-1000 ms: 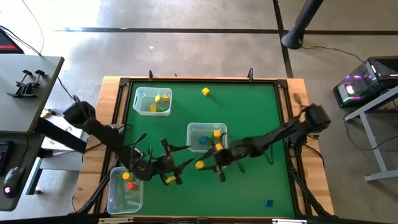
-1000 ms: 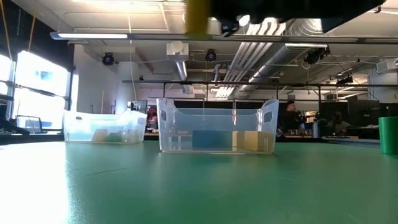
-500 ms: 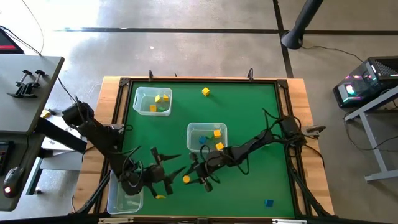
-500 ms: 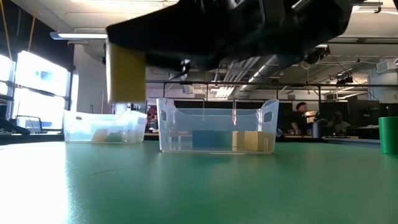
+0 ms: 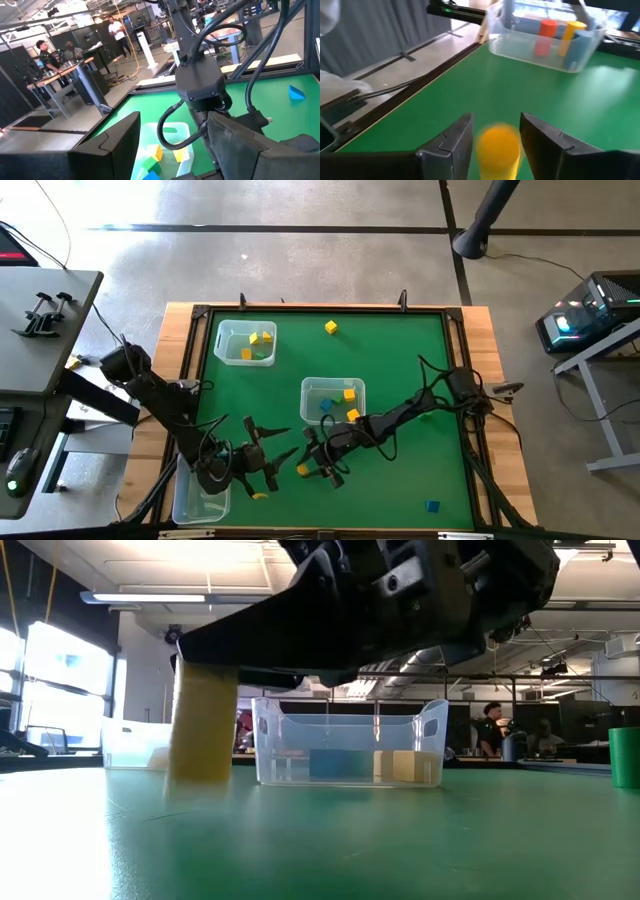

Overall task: Sort blocks by size
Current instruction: Put the yellow cylindrical block into the bottom left transparent bin

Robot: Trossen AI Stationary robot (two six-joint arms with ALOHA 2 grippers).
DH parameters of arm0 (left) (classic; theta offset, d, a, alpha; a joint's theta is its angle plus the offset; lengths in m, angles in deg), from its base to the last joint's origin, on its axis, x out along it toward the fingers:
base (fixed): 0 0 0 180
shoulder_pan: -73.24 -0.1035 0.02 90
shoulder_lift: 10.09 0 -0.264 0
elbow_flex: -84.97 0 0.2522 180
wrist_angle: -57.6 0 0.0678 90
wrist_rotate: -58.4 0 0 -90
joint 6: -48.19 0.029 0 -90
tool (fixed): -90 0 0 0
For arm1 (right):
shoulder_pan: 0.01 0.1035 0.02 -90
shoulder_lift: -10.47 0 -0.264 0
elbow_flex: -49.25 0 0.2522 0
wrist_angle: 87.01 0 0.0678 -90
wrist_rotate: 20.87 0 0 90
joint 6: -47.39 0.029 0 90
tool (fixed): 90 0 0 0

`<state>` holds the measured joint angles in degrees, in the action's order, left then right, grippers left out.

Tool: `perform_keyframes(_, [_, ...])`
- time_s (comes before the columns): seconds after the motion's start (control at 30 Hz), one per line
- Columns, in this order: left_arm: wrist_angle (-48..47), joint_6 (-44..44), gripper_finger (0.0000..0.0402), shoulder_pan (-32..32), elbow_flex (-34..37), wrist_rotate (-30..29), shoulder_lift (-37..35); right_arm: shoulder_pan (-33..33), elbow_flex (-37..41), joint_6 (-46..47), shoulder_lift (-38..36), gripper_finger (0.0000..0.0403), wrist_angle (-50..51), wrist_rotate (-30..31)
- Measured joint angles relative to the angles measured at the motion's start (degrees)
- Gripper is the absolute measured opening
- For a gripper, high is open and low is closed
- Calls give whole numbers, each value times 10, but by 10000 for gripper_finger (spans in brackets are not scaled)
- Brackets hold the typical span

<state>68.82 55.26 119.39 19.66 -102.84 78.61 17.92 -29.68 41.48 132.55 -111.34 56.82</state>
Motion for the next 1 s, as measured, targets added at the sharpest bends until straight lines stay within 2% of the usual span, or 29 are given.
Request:
perform_keyframes(0.23, [-4,-4,216,-1,0,0,0,0,0,-1,16,127,-20,-40])
perform_keyframes(0.57, [-4,-5,216,0,0,0,0,-2,0,-4,13,125,-29,-33])
perform_keyframes(0.77, [-2,-11,216,2,0,12,0,-1,1,-8,-62,126,5,-32])
perform_keyframes(0.87, [-3,-10,216,9,0,53,0,10,6,-21,-129,126,89,13])
perform_keyframes(1.0, [-32,-41,216,16,0,147,1,53,38,-42,-226,126,198,149])
